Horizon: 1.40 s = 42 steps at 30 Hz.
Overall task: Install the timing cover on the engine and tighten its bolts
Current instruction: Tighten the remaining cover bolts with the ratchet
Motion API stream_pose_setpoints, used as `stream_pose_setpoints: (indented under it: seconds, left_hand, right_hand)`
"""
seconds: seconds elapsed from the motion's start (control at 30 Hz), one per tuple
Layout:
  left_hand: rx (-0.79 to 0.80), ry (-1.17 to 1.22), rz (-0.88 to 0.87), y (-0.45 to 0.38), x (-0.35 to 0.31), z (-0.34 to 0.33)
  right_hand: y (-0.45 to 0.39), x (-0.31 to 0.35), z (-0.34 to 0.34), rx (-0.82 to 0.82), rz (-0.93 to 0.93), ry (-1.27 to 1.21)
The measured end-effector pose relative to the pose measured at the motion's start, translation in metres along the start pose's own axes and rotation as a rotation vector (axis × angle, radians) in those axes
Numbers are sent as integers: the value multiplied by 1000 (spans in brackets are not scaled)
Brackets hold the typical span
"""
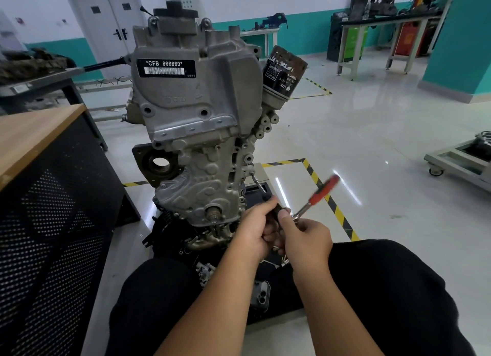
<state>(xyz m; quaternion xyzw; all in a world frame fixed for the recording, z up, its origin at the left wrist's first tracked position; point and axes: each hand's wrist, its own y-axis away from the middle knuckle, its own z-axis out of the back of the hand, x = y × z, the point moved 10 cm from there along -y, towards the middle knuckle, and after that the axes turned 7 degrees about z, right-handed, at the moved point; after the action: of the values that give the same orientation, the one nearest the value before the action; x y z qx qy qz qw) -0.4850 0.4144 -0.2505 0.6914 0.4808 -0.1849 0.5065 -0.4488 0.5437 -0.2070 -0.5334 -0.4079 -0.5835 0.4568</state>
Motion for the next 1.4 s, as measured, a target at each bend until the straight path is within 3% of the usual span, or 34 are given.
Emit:
stream_pose_setpoints:
  seconds: [0.1,0.23,0.37,0.43,0.53,0.6,0.77,0.9,0.97,1.03,1.13,1.3,1.4]
  left_hand:
    - [18,-3,-26,-2,-3,1]
    - [-60,6,-106,0,-7,8]
    - [1,-2,-11,-1,-2,3]
    - [34,2,-5,-2,-2,3]
    - [7,3,-42,0,-5,6]
    - [-8,23,-32,-1,-4,5]
    - [-24,3,11,2,0,4]
    - [-73,20,-72,3,-4,7]
    - [-55,44,-38,3,-3,5]
    - [-2,46,38,4,2,1]
    - [40,60,46,6,1,-2]
    - [-62,21,-88,4,-6,6]
    - [-32,43,7,4,-1,3]
  right_hand:
    - [-1,-7,-1,12,-97,-99]
    - [-2,15,7,-31,120,210]
    - [2,-5,0,-46,-67,-129]
    - [1,-11,0,-46,-132,-171]
    - [-3,6,5,-48,58,96]
    - [0,15,5,-63,136,140]
    - [2,-16,-5,-60,-181,-345]
    - [-2,8,3,-33,111,51]
    - [2,18,-3,-8,216,112]
    - [2,12,-6,-9,146,-58]
    - [4,-7,-18,56,-122,-424]
    - [-1,11,-6,20,177,84]
    - [8,-5,-21,63,-62,-270]
